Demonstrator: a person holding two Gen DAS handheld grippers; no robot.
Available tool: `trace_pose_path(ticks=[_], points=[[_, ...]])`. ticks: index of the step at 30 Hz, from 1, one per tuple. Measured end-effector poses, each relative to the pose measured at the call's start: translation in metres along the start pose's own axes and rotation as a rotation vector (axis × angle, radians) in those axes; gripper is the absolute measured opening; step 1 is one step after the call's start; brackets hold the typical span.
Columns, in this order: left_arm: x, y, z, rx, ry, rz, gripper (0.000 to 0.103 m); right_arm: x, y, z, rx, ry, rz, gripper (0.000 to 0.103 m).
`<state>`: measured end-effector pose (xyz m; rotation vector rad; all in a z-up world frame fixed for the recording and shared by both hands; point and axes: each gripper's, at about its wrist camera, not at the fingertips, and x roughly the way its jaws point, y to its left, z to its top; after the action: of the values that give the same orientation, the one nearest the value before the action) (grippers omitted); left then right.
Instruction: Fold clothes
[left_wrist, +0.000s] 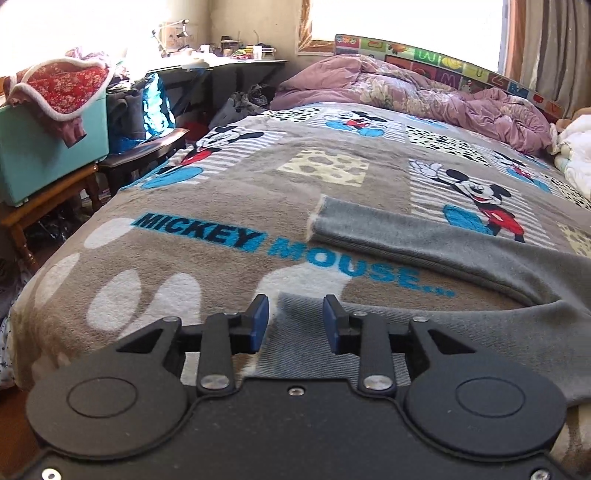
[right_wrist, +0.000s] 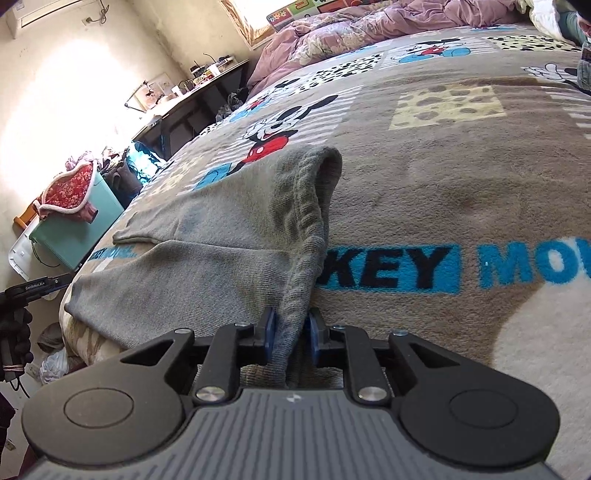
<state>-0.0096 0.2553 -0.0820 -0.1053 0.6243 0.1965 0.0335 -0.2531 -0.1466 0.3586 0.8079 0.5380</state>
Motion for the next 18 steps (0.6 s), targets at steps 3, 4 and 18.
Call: trace_pose_path(ticks=[3, 4, 18], points=[[0.012, -0.025, -0.008, 0.042, 0.017, -0.05, 0.03, -0.001, 0.001, -0.001, 0.006, -0.008, -0.001, 0.021], [0.017, -0.032, -0.011, 0.047, 0.022, -0.063, 0.03, -0.001, 0.0, -0.001, 0.01, -0.01, 0.0, 0.022], [0.027, -0.012, 0.003, -0.08, 0.085, -0.04, 0.046, -0.016, -0.021, 0.017, 0.096, -0.088, 0.017, 0.039]])
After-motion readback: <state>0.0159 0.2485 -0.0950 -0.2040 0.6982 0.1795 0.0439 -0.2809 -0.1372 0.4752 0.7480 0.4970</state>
